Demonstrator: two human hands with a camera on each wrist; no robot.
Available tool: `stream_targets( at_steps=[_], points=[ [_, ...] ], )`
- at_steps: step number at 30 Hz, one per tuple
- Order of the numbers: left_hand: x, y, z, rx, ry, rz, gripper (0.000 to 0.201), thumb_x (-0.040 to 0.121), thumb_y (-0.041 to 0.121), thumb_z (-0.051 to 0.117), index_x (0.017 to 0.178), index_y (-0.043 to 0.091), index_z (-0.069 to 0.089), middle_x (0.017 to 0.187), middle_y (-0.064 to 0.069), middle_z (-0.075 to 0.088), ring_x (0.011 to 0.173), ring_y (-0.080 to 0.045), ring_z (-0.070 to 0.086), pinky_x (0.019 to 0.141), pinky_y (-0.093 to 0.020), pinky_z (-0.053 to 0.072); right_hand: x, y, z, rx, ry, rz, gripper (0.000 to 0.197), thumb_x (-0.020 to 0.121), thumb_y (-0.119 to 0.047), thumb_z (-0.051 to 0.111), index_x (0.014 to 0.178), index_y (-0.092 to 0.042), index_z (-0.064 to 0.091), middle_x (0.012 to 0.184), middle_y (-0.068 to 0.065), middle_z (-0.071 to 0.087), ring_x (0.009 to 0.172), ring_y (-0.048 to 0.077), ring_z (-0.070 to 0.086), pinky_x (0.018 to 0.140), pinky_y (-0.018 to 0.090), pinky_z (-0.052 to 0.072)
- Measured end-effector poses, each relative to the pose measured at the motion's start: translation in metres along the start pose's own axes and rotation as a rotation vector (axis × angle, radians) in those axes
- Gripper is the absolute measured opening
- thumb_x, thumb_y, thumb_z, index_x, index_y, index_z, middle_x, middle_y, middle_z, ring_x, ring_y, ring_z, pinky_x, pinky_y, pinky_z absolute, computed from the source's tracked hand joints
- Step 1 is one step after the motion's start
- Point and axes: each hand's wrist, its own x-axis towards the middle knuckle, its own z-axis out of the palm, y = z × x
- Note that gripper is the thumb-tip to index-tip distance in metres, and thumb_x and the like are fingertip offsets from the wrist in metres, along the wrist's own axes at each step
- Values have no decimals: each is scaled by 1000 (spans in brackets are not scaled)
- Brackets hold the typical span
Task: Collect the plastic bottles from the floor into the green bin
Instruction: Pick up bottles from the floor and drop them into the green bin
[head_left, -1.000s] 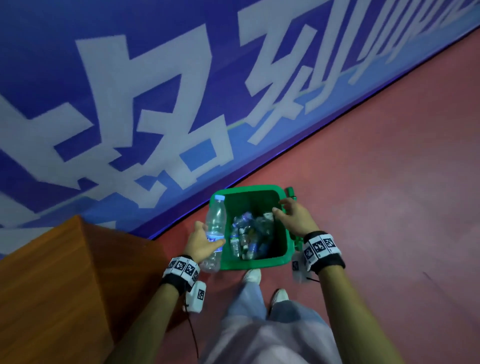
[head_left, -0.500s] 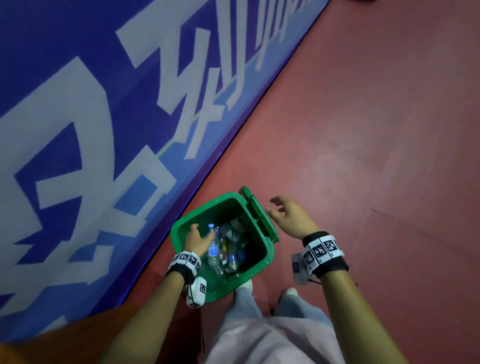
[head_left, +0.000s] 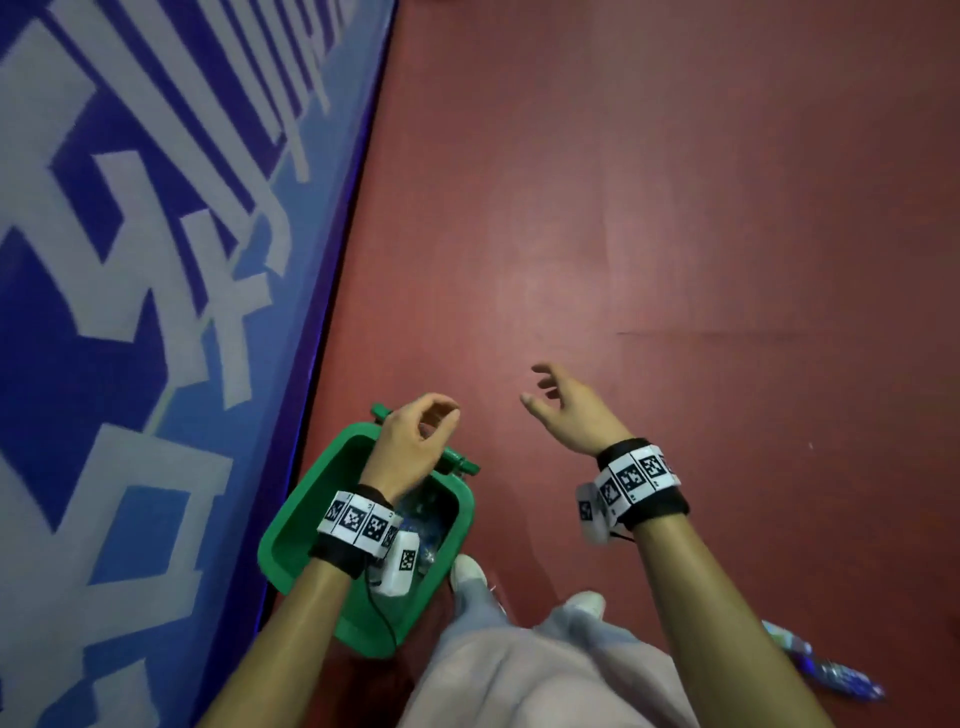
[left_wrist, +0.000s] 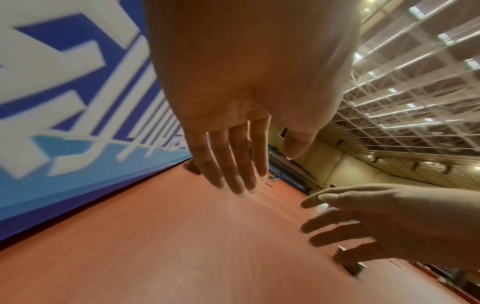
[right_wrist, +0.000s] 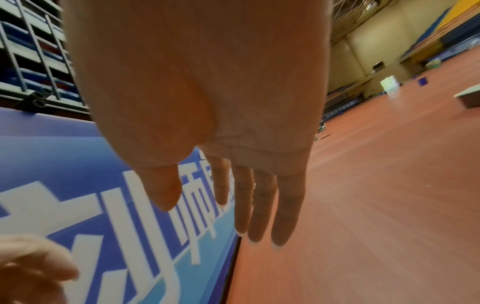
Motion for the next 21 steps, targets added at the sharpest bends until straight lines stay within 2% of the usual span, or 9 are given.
stream_targets(
  at_steps=[3, 8, 14, 18, 21],
  points=[
    [9, 57, 46, 43, -77, 119, 10, 98, 27, 66, 105, 23, 72, 94, 11, 73, 84, -5, 68, 78, -21, 55, -35, 43, -45, 46, 92, 65, 55, 100, -44, 57, 147, -20, 42, 137, 10, 59, 123, 22, 59, 98, 33, 46],
    [11, 151, 137, 84, -231, 332, 13, 97, 24, 67, 109, 20, 71, 98, 13, 72, 90, -4, 68, 79, -22, 55, -104, 126, -122, 131, 271, 159, 56, 99, -44, 59, 146, -19, 43, 137, 10, 59, 123, 22, 58, 102, 36, 47],
    [11, 255, 260, 126, -411, 543, 14, 97, 23, 68, 110, 20, 71, 98, 13, 72, 90, -3, 67, 77, -24, 56, -206, 232, -207, 285, 579, 338, 53, 99, -41, 61, 143, -16, 45, 134, 11, 59, 122, 23, 58, 103, 37, 46],
    [8, 315, 348, 178, -591, 683, 16, 97, 24, 67, 112, 20, 71, 98, 14, 71, 90, -2, 67, 76, -26, 56, -277, 304, -237, 395, 804, 501, 50, 98, -40, 62, 140, -16, 48, 130, 9, 61, 117, 23, 60, 102, 37, 47],
    [5, 352, 416, 221, -728, 764, 18, 97, 27, 67, 113, 22, 70, 99, 16, 71, 91, -2, 66, 77, -27, 56, -327, 360, -246, 452, 884, 642, 51, 98, -42, 62, 140, -17, 47, 130, 9, 60, 118, 24, 59, 104, 40, 47]
  ],
)
